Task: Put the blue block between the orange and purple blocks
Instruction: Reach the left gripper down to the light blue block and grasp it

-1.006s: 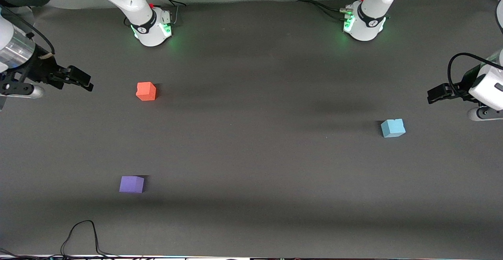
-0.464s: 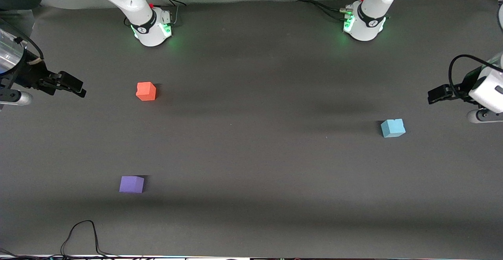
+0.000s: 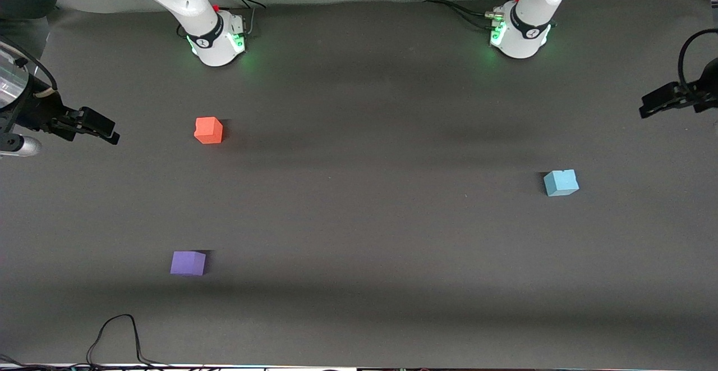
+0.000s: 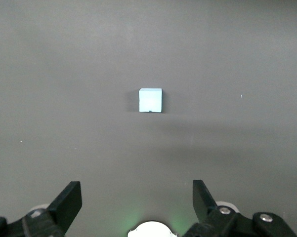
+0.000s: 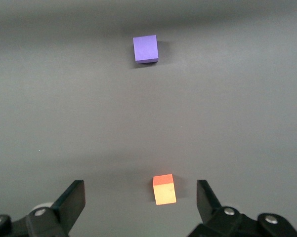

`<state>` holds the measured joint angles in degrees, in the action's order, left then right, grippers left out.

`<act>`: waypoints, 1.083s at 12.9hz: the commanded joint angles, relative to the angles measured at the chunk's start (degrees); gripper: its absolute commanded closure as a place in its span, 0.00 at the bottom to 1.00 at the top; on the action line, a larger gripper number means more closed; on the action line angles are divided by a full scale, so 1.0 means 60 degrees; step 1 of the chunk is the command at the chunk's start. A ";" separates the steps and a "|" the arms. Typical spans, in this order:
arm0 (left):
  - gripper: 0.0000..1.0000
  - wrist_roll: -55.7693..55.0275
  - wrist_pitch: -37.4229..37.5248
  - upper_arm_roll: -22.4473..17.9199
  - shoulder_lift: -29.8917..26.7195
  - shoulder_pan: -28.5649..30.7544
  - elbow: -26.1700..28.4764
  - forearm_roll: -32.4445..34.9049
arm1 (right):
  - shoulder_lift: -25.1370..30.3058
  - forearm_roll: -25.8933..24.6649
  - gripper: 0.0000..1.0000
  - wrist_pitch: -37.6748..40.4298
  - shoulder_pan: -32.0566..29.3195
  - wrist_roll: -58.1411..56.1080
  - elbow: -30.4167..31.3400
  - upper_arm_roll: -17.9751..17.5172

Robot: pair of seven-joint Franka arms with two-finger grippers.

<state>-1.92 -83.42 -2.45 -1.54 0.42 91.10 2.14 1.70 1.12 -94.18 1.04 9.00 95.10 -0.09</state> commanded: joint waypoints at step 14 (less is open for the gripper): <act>0.00 0.0437 -0.6761 0.0071 0.2480 0.0399 0.4752 -0.0298 | -0.0224 -0.0011 0.00 0.0008 0.0193 -0.0079 -0.0015 0.0352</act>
<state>-0.31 -120.15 -2.32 11.15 2.81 118.36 1.15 0.49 1.12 -94.23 1.46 8.99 95.27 1.32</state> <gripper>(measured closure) 0.000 0.000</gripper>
